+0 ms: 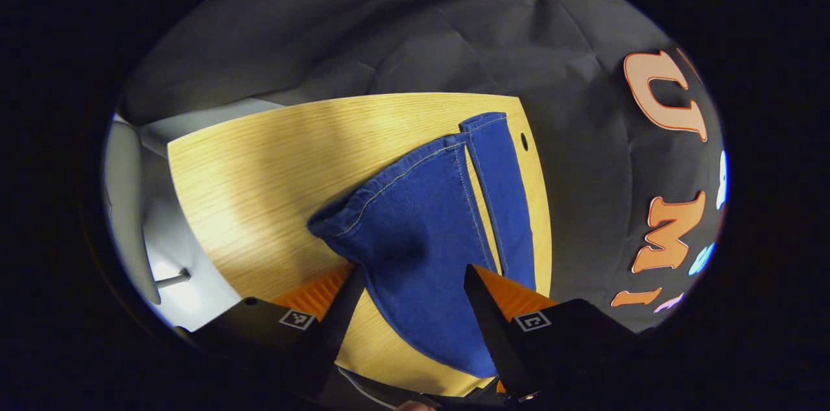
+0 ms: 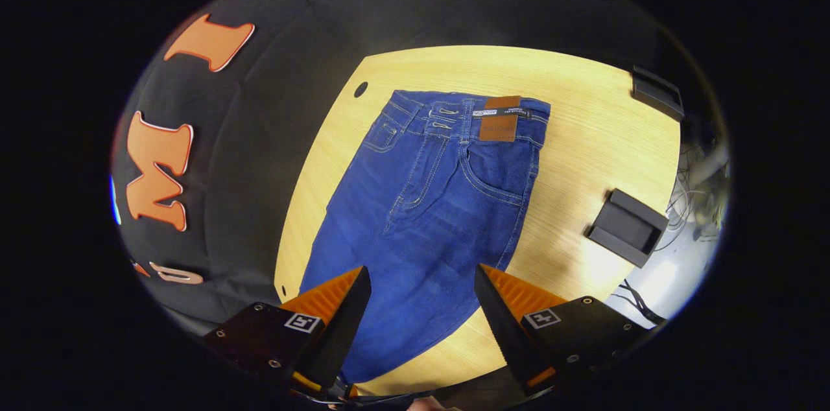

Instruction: Grasp the waist and the cuffs of the jeans and fold them to make the two legs overlap; first hold the waist and fold one-third of the jeans toward the cuffs, then hold the cuffs and fold the remaining one-third in the same direction to finish folding.

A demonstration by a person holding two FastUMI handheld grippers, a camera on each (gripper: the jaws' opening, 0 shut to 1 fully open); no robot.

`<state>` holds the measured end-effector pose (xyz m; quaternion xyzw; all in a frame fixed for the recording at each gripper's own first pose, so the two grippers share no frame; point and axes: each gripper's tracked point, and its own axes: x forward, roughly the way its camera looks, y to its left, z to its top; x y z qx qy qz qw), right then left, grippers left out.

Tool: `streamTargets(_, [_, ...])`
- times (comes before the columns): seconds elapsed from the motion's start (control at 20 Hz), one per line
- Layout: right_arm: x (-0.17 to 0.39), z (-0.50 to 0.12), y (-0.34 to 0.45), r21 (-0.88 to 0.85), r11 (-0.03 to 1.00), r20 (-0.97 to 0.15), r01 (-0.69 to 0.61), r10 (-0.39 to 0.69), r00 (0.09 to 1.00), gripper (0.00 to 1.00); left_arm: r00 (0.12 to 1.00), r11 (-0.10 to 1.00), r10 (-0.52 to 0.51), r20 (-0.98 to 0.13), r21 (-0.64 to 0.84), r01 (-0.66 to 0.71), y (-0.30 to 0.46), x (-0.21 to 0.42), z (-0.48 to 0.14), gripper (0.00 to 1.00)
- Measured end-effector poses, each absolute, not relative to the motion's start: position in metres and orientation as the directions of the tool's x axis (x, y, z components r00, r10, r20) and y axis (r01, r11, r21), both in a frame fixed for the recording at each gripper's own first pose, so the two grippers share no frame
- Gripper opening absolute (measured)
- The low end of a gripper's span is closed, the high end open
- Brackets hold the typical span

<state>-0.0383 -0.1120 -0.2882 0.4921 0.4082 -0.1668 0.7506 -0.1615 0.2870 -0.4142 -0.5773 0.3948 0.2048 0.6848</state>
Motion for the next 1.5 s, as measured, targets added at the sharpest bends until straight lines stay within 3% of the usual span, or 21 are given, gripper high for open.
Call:
streamTargets(0.35, [-0.033,-0.295,-0.151,0.603,0.438,-0.780,0.667,0.147,0.608,0.98,0.596,0.282,-0.130,-0.793,-0.605,-0.744,0.282,-0.129,-0.421,0.85])
streamTargets(0.45, [-0.031,-0.301,-0.163,0.599,0.432,-0.784,0.674,0.144,0.604,0.98,0.565,0.298,-0.128,-0.815,-0.575,-0.762,0.282,-0.124,-0.429,0.75])
streamTargets(0.5, [-0.031,-0.305,-0.166,0.598,0.432,-0.786,0.675,0.150,0.600,0.98,0.552,0.303,-0.124,-0.825,-0.561,-0.771,0.282,-0.124,-0.431,0.62])
streamTargets(0.55, [-0.032,-0.309,-0.170,0.590,0.433,-0.793,0.682,0.152,0.590,0.98,0.542,0.314,-0.117,-0.832,-0.549,-0.775,0.283,-0.124,-0.433,0.61])
streamTargets(0.6, [-0.032,-0.313,-0.173,0.585,0.435,-0.797,0.684,0.154,0.584,0.98,0.526,0.315,-0.094,-0.845,-0.526,-0.790,0.287,-0.127,-0.438,0.32])
streamTargets(0.7, [-0.032,-0.318,-0.183,0.578,0.433,-0.802,0.692,0.144,0.580,0.98,0.527,0.306,-0.084,-0.846,-0.525,-0.794,0.289,-0.130,-0.434,0.08])
streamTargets(0.95, [-0.035,-0.337,-0.210,0.540,0.428,-0.827,0.725,0.109,0.551,0.98,0.499,0.491,0.021,-0.866,-0.426,-0.760,0.300,-0.135,-0.419,0.07])
streamTargets(1.0, [-0.032,-0.342,-0.211,0.536,0.426,-0.830,0.729,0.108,0.547,0.98,0.484,0.518,0.023,-0.875,-0.403,-0.754,0.294,-0.132,-0.427,0.02])
streamTargets(1.25, [-0.010,-0.363,-0.207,0.516,0.450,-0.843,0.729,0.119,0.524,0.95,0.507,0.563,-0.004,-0.862,-0.422,-0.711,0.291,-0.117,-0.404,0.03])
streamTargets(1.3, [-0.007,-0.370,-0.208,0.504,0.454,-0.850,0.735,0.111,0.515,0.80,0.515,0.566,-0.008,-0.857,-0.429,-0.705,0.290,-0.116,-0.400,0.03])
streamTargets(1.35, [-0.009,-0.374,-0.211,0.483,0.462,-0.861,0.744,0.098,0.499,0.72,0.521,0.571,-0.007,-0.853,-0.431,-0.699,0.290,-0.117,-0.396,0.03])
streamTargets(1.5, [-0.009,-0.373,-0.211,0.501,0.353,-0.858,0.790,0.087,0.506,0.23,0.547,0.575,-0.022,-0.837,-0.458,-0.678,0.287,-0.115,-0.383,0.03])
